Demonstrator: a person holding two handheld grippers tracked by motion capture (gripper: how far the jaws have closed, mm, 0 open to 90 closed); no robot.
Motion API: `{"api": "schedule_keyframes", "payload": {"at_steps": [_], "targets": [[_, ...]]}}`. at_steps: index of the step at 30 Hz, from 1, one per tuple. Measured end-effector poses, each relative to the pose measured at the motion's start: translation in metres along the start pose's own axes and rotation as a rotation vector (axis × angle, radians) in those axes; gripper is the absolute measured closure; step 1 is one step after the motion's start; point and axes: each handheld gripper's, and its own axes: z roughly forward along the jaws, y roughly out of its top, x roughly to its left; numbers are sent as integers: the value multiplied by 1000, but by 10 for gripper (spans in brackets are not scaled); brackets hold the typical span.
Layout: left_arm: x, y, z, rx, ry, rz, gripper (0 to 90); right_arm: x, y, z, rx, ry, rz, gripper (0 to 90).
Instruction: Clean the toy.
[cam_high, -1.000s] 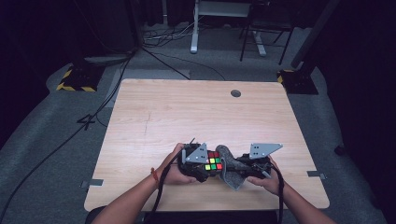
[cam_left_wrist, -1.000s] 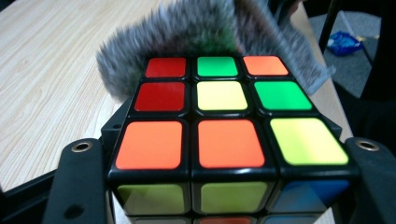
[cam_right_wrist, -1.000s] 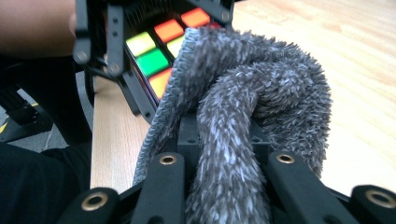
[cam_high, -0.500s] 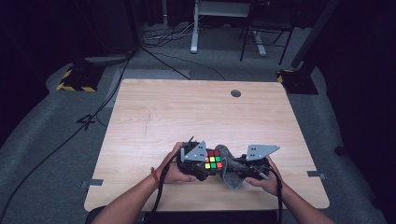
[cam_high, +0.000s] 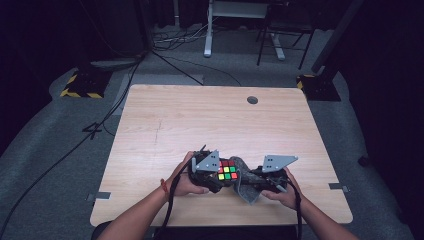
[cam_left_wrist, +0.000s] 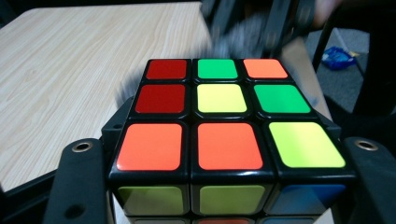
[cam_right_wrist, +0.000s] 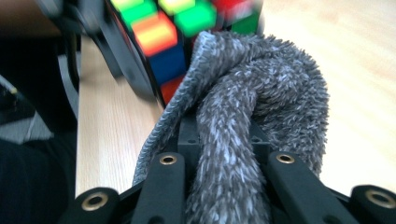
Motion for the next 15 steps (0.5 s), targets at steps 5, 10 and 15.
{"api": "schedule_keyframes", "payload": {"at_steps": [5,10,15], "targets": [[-1,-4,8,58,2,9,334,-1,6,-13,-94,9,-4,761],[-3,-3,8,42,-9,17,334,1,7,-9,-48,-1,-18,761],[-4,-1,3,14,-12,28,334,1,6,-6,-44,-5,-3,761]]}}
